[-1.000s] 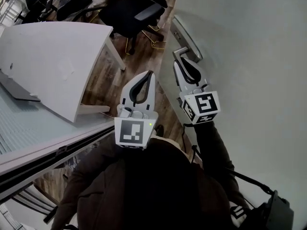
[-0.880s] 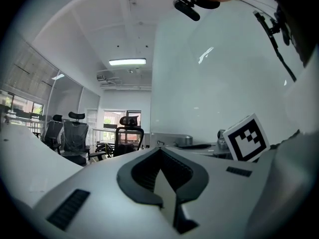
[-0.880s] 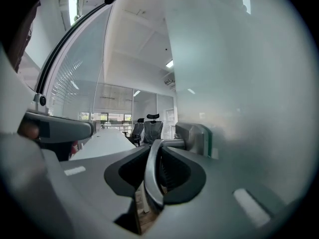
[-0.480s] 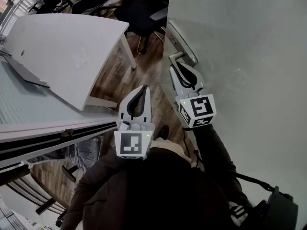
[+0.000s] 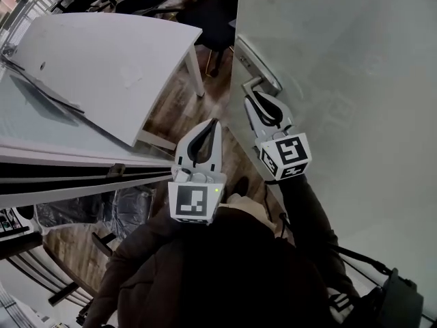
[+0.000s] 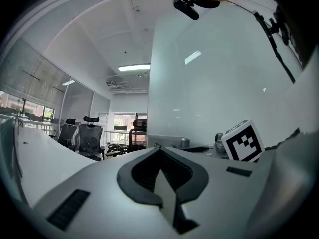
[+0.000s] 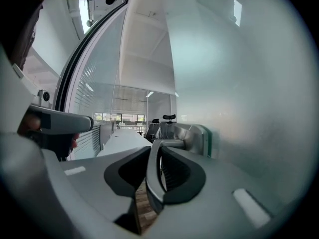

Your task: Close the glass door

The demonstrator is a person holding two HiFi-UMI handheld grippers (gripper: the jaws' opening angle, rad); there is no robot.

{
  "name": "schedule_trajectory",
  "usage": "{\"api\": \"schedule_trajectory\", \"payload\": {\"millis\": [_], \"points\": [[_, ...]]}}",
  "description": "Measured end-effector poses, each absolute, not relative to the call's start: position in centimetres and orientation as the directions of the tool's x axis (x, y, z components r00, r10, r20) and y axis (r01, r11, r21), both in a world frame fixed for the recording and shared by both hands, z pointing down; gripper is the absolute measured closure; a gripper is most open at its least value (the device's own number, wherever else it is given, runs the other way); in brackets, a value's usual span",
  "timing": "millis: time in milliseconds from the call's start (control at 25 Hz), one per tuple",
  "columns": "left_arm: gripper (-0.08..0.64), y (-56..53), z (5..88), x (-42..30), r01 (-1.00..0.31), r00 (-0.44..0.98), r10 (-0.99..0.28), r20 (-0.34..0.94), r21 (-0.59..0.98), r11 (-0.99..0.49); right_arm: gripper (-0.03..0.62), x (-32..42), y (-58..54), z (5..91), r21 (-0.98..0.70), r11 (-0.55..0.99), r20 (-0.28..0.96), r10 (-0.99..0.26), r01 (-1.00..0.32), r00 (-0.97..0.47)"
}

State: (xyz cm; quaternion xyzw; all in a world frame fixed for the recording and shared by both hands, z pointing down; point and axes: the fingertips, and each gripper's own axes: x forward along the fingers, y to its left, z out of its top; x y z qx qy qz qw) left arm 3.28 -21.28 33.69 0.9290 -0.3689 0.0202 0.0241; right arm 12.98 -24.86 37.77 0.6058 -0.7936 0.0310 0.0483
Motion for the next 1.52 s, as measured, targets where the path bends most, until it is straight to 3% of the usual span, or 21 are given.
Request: {"api": "schedule_trajectory", "payload": {"millis": [440, 1240, 1520], "points": [[0.563, -19.6, 33.4, -0.6, -0.690, 0.723, -0.689, 0.051, 0.017, -0.723, 0.525, 7.0, -22.3, 37.8, 0.005, 0.357, 0.118, -0.928, -0.934, -0.354], [0.563, -13.0, 35.1, -7.3, -0.823, 0.566, -0.817, 0.111, 0.013, -0.568, 0.525, -1.5, -18.4, 37.9, -0.020, 0.497, 0.136, -0.858, -0.867, -0.495], [0.563, -10.7, 35.1, -11.1, -0.811, 0.584, -0.807, 0.086, 0.026, -0.584, 0.525, -5.9, -15.6, 38.2, -0.003, 0.517, 0.139, -0.847, -0.856, -0.513]]}}
